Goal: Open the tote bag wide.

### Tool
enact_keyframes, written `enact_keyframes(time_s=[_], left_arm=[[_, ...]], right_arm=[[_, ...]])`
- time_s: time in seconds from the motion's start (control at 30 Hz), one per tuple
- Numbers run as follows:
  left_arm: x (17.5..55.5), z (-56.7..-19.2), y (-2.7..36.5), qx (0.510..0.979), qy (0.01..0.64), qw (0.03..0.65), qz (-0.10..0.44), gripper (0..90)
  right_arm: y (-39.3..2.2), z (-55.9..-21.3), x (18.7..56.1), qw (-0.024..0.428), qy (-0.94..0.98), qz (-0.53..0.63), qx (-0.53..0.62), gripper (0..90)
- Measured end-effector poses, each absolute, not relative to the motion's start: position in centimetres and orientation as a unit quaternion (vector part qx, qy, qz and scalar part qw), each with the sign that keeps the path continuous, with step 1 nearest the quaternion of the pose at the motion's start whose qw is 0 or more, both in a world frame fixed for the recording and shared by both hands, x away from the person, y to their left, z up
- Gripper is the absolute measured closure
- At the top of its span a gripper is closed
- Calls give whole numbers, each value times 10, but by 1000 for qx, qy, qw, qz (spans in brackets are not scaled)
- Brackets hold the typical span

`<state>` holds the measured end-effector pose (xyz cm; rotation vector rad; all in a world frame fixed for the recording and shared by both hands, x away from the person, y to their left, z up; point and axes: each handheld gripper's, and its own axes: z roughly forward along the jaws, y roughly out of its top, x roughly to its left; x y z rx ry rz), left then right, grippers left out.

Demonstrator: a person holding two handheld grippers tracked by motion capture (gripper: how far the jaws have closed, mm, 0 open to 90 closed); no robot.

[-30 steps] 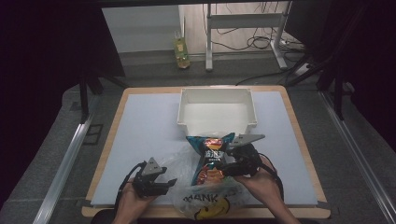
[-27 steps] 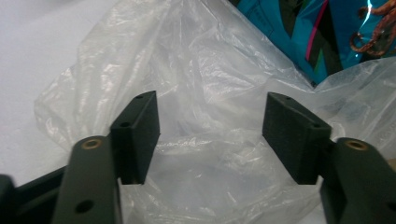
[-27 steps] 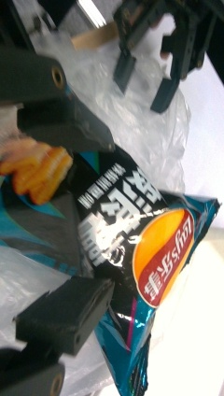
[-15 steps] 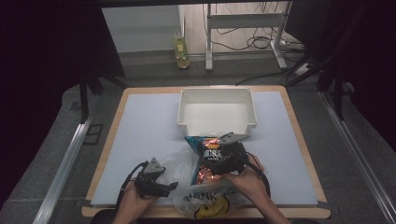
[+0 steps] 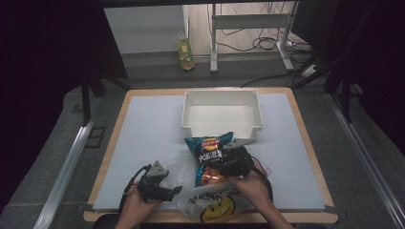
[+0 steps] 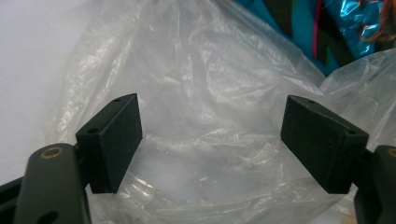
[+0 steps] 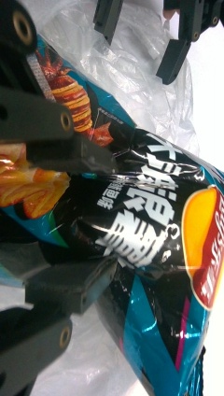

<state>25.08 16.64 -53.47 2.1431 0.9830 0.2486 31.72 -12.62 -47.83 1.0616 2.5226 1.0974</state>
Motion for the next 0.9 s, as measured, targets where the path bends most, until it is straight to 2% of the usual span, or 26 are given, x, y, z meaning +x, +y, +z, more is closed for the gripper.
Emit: enact_keyframes(time_s=[0.1,0.3,0.4,0.57,0.9], left_arm=[[249,-530,169,828,386,395,102,198],[247,-525,174,811,389,424,107,126],[246,-524,175,810,386,427,114,105],[245,-523,174,810,386,424,120,50],[244,-521,176,809,377,436,115,14]], right_arm=[[-129,-475,317,103,852,370,355,650],[-132,-474,318,110,854,363,356,774],[-133,-471,317,108,853,370,352,873],[-134,-467,315,97,846,385,355,897],[-137,-451,308,76,833,427,343,899]])
